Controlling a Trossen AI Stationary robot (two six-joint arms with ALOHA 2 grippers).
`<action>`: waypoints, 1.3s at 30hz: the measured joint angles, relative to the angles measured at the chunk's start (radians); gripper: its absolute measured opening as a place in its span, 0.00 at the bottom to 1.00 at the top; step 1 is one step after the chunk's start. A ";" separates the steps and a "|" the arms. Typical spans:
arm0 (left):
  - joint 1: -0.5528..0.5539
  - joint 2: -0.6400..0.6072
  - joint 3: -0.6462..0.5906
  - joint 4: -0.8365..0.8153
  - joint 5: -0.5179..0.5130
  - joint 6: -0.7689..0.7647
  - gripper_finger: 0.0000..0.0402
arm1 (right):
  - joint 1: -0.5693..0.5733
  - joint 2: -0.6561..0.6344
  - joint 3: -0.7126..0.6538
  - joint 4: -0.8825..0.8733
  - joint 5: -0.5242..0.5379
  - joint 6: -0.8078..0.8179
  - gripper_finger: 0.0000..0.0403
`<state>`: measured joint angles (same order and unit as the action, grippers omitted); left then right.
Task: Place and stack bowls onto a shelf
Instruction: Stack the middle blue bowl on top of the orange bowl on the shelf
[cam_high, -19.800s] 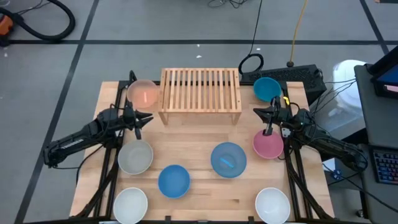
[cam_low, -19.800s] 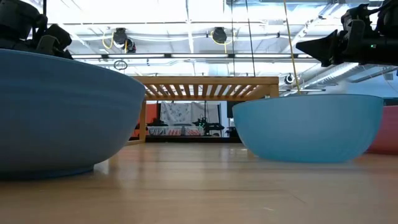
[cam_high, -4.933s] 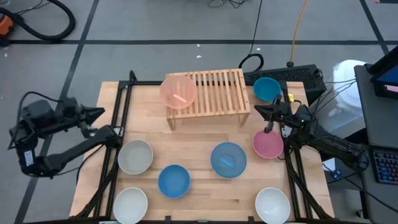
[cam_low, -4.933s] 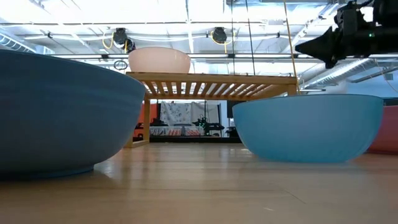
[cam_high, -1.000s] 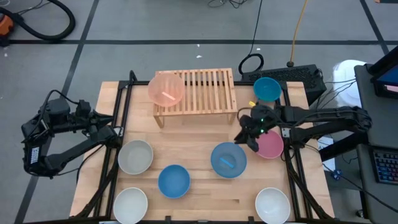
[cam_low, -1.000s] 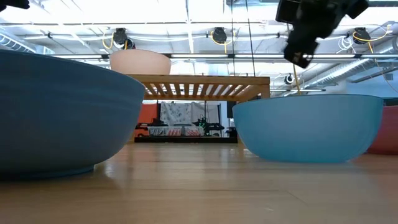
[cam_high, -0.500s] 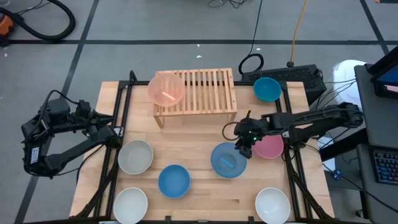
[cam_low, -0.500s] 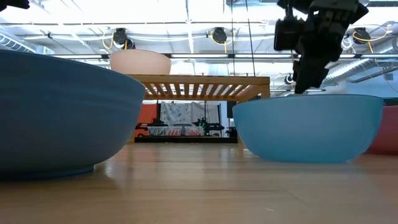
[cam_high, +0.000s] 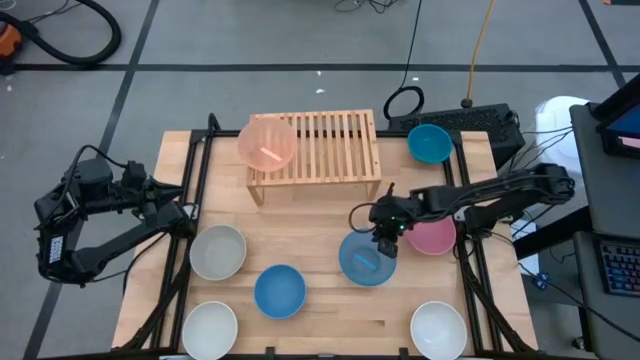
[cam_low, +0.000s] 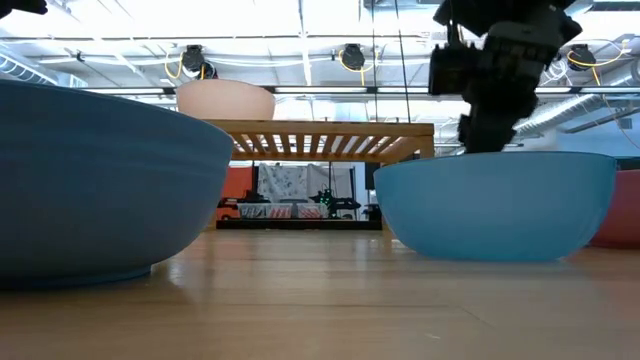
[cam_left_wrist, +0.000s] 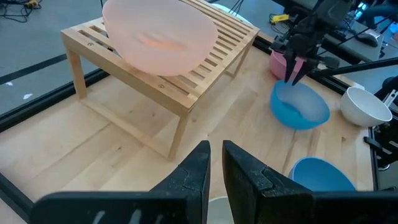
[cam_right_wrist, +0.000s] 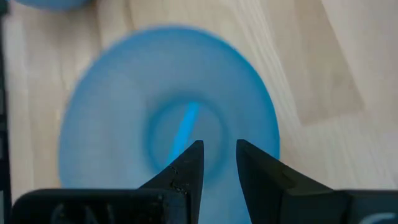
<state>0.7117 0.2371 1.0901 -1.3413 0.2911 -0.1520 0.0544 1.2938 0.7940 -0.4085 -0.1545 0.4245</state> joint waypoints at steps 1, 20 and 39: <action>0.000 0.000 0.000 0.000 0.000 0.000 0.12 | 0.000 -0.007 0.000 0.014 0.001 -0.009 0.22; 0.000 0.000 0.000 0.001 0.000 -0.006 0.12 | 0.000 0.022 0.000 -0.126 0.102 -0.024 0.22; 0.000 0.000 0.000 0.003 -0.001 -0.014 0.12 | -0.003 0.128 0.000 -0.019 0.097 -0.148 0.02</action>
<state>0.7116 0.2371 1.0901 -1.3384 0.2905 -0.1665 0.0517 1.4215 0.7940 -0.4272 -0.0570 0.2768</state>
